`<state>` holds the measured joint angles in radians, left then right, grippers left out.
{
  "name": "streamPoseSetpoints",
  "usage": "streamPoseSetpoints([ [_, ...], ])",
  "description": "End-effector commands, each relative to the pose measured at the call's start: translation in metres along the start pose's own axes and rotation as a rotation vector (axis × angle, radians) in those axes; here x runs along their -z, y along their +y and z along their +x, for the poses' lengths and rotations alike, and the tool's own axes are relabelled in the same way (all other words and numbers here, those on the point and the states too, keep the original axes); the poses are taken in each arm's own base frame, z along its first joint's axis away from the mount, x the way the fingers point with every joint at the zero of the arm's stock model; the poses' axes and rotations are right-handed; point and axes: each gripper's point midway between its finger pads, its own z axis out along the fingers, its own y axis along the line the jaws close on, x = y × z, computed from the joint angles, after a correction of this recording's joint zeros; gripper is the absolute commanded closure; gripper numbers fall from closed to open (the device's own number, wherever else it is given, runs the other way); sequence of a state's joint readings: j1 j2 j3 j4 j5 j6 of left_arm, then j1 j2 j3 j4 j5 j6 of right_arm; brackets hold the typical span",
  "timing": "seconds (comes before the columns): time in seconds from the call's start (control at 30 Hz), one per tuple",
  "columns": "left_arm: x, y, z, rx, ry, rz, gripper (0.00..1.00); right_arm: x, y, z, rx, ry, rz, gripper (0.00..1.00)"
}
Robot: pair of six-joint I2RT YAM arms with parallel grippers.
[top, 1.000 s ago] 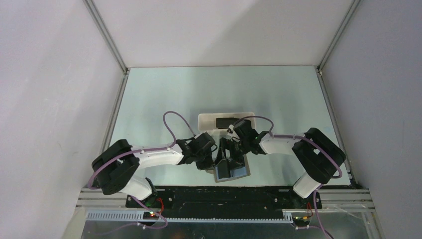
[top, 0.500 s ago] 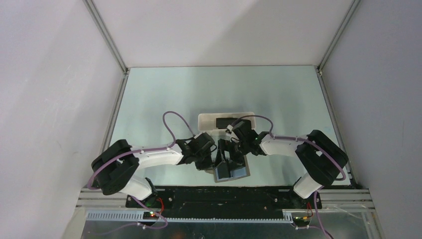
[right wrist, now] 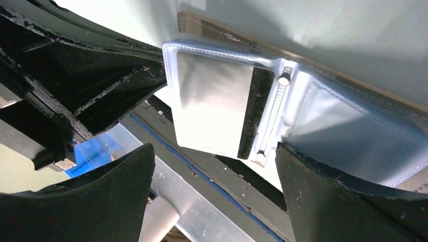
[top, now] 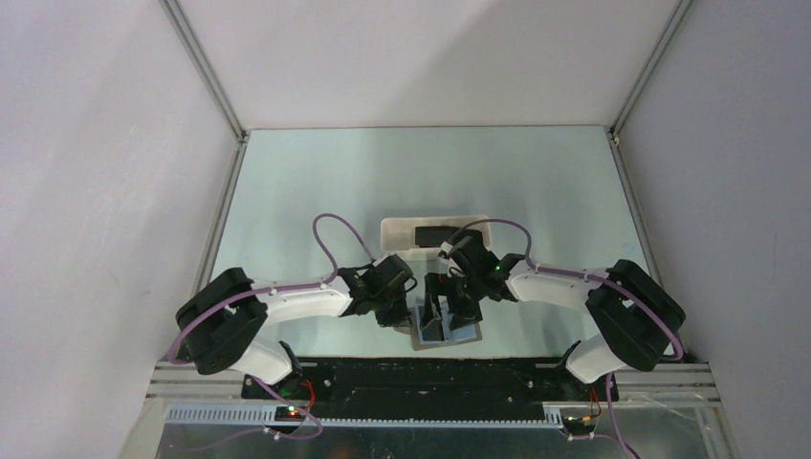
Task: Put the credit cards into the card holder
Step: Insert the credit card into the card holder.
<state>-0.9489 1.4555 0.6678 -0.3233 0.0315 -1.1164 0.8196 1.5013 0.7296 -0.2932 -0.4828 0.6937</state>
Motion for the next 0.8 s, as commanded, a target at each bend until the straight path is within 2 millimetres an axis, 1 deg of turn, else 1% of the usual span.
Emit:
streamPoseSetpoints([
  [0.0, -0.001, 0.000, -0.009, -0.015, -0.039, -0.011, 1.00, -0.005, -0.005, -0.014, 0.033, -0.037, 0.008, 0.10],
  [0.1, -0.001, 0.000, -0.008, -0.017, -0.038, -0.011, 1.00, -0.014, -0.002, -0.020, 0.034, -0.019, -0.007, 0.17],
  [0.2, -0.002, 0.000, -0.008, -0.021, -0.037, -0.013, 1.00, -0.018, 0.005, -0.025, 0.045, -0.007, -0.032, 0.24],
  [0.23, -0.002, 0.000, -0.008, -0.021, -0.036, -0.015, 1.00, -0.018, 0.010, -0.028, 0.053, -0.010, -0.047, 0.25],
  [0.27, -0.002, 0.000, -0.008, -0.022, -0.036, -0.015, 1.00, -0.019, 0.013, -0.028, 0.059, -0.004, -0.054, 0.28],
  [0.3, -0.003, 0.000, -0.008, -0.024, -0.035, -0.016, 1.00, -0.019, 0.020, -0.030, 0.071, -0.004, -0.077, 0.29],
  [0.33, -0.003, -0.001, -0.008, -0.024, -0.035, -0.015, 1.00, -0.020, 0.022, -0.029, 0.080, 0.002, -0.084, 0.31],
  [0.4, -0.003, -0.001, -0.008, -0.026, -0.034, -0.017, 1.00, -0.021, 0.034, -0.030, 0.110, 0.008, -0.107, 0.33],
  [0.47, -0.003, -0.001, -0.008, -0.026, -0.035, -0.015, 1.00, -0.022, 0.040, -0.027, 0.133, 0.022, -0.119, 0.34],
  [0.53, -0.002, -0.001, -0.007, -0.027, -0.035, -0.013, 1.00, -0.024, 0.042, -0.023, 0.141, 0.041, -0.123, 0.35],
  [0.63, 0.000, -0.003, -0.008, -0.029, -0.040, -0.004, 1.00, -0.025, 0.038, -0.018, 0.138, 0.056, -0.098, 0.35],
  [0.73, 0.005, -0.009, -0.012, -0.052, -0.052, 0.019, 1.00, -0.017, 0.033, -0.015, 0.135, 0.053, -0.063, 0.32],
  [0.77, 0.009, -0.015, -0.015, -0.058, -0.062, 0.037, 1.00, -0.013, 0.034, -0.015, 0.143, 0.042, -0.056, 0.31],
])
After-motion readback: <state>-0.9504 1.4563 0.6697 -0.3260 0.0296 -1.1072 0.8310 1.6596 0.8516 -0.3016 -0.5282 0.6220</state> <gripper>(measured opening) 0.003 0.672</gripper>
